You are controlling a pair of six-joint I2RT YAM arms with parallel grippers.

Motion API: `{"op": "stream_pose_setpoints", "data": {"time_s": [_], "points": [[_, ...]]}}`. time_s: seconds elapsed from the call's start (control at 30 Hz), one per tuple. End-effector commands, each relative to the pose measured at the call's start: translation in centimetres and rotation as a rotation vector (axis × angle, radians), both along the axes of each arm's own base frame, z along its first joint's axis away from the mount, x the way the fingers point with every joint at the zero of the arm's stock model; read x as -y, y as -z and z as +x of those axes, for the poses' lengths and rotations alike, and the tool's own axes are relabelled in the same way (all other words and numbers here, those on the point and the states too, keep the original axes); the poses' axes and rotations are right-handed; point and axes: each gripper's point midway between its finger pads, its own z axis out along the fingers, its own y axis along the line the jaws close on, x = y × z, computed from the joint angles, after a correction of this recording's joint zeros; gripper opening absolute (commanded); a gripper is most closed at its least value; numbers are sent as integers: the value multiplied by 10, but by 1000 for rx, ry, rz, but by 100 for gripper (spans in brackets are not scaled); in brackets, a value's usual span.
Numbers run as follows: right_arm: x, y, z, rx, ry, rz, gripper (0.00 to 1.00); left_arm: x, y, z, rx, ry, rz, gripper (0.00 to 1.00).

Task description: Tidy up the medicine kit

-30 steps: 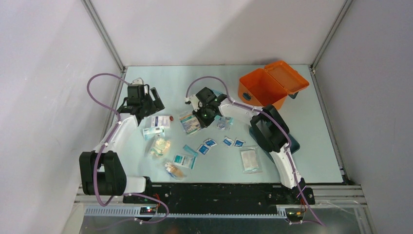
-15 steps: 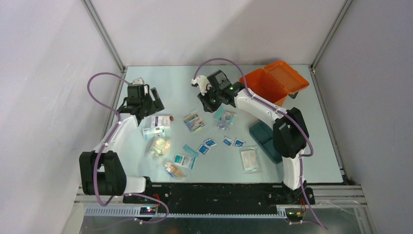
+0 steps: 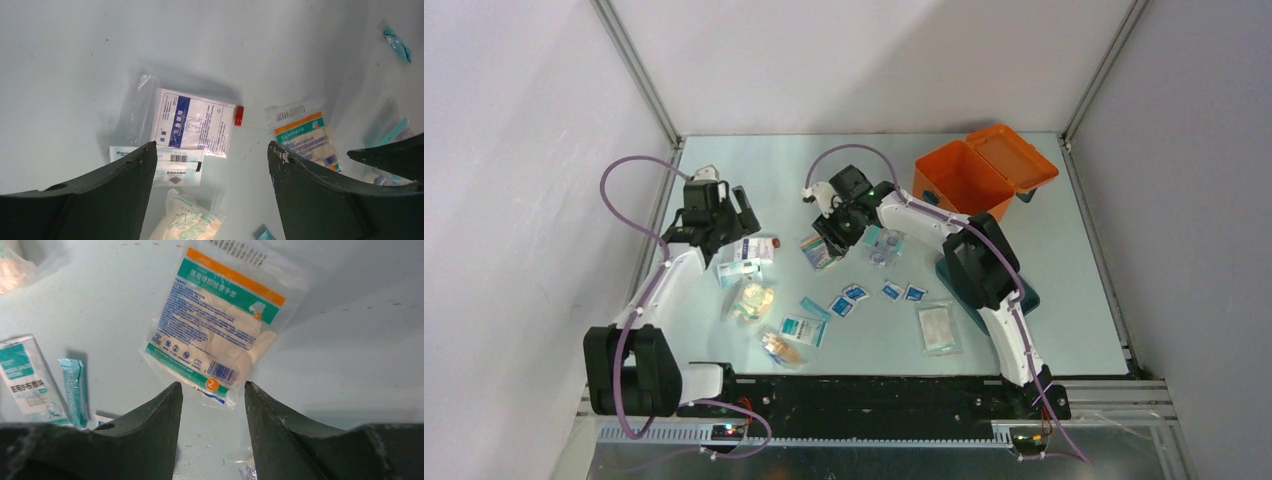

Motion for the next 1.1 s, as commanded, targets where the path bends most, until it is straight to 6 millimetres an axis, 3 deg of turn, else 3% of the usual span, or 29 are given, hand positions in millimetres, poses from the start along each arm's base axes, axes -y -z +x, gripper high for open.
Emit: {"op": "stream_pose_setpoints", "data": {"time_s": [0.0,0.13,0.37,0.43,0.57,0.6,0.7,0.83,0.87,0.9,0.93,1.07], "points": [[-9,-2,0,28,-22,0,53,-5,-17,-2,70,-2,31,86],[-1,16,-5,37,-32,-56,56,-5,-15,-8,72,-10,28,86],[15,51,3,100,-16,-167,45,-3,-14,-15,77,-9,11,86],[14,53,5,119,-20,-175,36,-2,-14,-16,78,-8,6,86],[11,42,12,158,-16,-174,6,-1,-13,-16,76,-4,-1,86],[12,35,14,172,-9,-173,0,-1,-14,-15,76,-4,-2,86],[11,-1,26,232,22,-136,0,0,-11,-12,66,-2,-6,86],[11,-91,44,349,123,-21,0,2,-12,-3,55,2,-10,86],[15,-124,47,395,161,22,0,2,-13,1,54,3,-9,85],[19,-139,48,415,183,45,0,2,-13,3,54,4,-9,85],[28,-168,47,454,233,83,0,2,-14,7,52,7,-10,85],[79,-217,52,512,449,145,0,4,-17,16,46,26,-2,84]]}}
